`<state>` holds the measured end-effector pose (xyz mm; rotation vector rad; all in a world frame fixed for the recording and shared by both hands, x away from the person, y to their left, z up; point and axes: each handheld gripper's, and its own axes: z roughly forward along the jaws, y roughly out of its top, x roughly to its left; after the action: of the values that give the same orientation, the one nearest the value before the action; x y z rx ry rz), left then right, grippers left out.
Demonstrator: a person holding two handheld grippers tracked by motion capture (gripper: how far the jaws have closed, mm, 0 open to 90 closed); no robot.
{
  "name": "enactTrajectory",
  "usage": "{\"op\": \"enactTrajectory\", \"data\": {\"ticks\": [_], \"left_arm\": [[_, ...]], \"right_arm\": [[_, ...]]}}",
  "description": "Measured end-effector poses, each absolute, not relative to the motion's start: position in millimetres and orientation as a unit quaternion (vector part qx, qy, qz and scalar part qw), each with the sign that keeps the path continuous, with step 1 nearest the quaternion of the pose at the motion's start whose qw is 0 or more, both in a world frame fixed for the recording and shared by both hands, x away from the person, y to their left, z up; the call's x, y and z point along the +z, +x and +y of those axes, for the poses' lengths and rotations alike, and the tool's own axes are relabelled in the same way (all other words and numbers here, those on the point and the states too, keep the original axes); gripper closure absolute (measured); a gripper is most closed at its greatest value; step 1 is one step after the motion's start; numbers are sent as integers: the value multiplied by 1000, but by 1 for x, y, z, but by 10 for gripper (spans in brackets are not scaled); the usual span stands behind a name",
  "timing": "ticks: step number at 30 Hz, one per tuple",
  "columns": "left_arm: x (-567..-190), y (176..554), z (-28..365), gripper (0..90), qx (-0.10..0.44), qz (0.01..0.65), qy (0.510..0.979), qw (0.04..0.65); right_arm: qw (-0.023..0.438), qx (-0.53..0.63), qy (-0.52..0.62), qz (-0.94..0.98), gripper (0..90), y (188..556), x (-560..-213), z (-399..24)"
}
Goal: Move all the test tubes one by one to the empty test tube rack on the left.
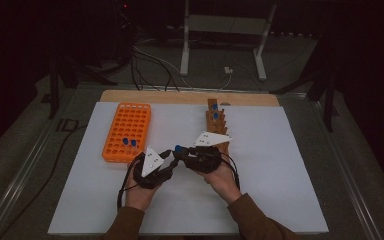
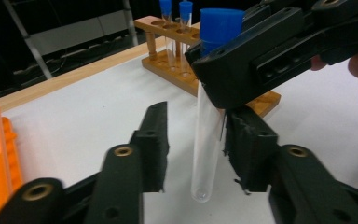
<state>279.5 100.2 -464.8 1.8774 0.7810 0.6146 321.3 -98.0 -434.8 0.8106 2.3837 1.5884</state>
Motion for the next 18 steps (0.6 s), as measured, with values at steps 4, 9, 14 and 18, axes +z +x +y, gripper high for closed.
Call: {"op": "enactTrajectory", "data": {"ticks": [4,9,14,18], "left_arm": [[-465,279,99,683,252,315,775,487],[-465,278,98,755,249,306,778,488],[-466,279,100,768,248,308,779,486],[-466,280,104,770,247,316,777,485]], "right_arm": [[80,532,273,798,768,322,-436,-98],[78,531,273,798,768,322,-436,-99],[76,534,271,798,691,323,-435,-100],[67,543,270,792,500,325,-433,-104]]}}
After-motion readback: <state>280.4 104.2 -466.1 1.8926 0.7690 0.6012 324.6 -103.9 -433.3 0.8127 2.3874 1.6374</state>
